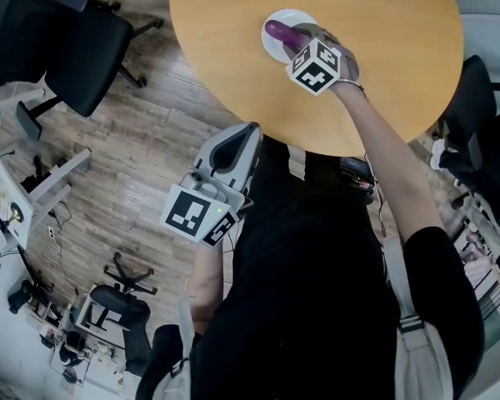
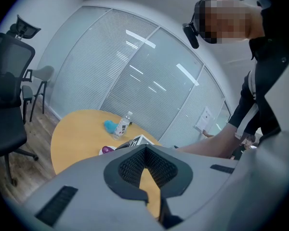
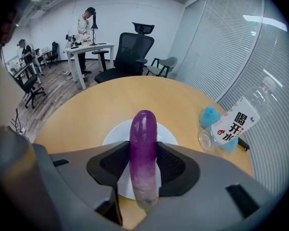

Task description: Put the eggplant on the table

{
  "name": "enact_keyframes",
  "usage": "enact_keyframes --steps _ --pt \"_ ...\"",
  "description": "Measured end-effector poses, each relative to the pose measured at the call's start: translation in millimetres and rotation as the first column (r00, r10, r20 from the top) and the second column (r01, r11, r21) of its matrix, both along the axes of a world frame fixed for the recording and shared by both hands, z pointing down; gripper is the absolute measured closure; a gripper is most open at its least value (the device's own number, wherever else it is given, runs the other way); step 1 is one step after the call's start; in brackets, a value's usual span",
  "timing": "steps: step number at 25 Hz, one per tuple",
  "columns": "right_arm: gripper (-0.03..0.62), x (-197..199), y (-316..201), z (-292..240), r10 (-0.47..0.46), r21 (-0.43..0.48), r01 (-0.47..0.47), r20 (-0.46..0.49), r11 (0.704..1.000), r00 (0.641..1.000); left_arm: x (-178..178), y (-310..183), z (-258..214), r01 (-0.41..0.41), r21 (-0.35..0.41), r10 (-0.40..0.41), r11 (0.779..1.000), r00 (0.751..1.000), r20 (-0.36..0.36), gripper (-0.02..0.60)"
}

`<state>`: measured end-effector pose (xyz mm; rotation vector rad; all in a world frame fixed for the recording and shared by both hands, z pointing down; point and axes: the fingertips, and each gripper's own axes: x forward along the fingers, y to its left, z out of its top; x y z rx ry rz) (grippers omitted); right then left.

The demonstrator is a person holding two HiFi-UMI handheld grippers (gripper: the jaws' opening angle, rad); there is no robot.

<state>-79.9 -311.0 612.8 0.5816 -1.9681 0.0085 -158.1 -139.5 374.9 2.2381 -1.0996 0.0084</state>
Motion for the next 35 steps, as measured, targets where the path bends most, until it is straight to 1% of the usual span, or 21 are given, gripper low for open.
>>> enact_keyframes --steps 7,14,18,27,31,35 --pt "0.405 -5 -6 6 -0.028 0.017 0.029 -0.046 0.999 0.999 -8 -4 1 0.005 -0.002 -0.005 1.0 1.0 0.002 0.569" --pt "0.404 -4 -9 8 -0.018 0.011 0.019 -0.044 1.0 0.999 -14 -8 2 0.017 0.0 -0.017 1.0 1.0 0.004 0.569" --pt "0.402 -2 -6 8 -0.007 -0.004 0.007 -0.03 1.0 1.0 -11 -6 0 0.014 0.004 -0.014 1.0 1.0 0.005 0.569" --pt "0.361 -2 -1 8 -0.008 -0.032 0.008 -0.015 0.999 1.0 -8 -2 -2 0.011 0.007 -0.011 1.0 1.0 0.001 0.569" --pt "0.352 1 -2 5 -0.012 -0.015 0.012 -0.018 1.0 1.0 -7 0 -4 0.01 0.01 -0.01 1.0 1.0 0.004 0.569" --pt "0.352 1 -1 -1 -0.015 -0.01 0.015 -0.003 1.0 1.0 -8 0 -6 0.009 0.017 -0.009 1.0 1.0 0.006 0.569"
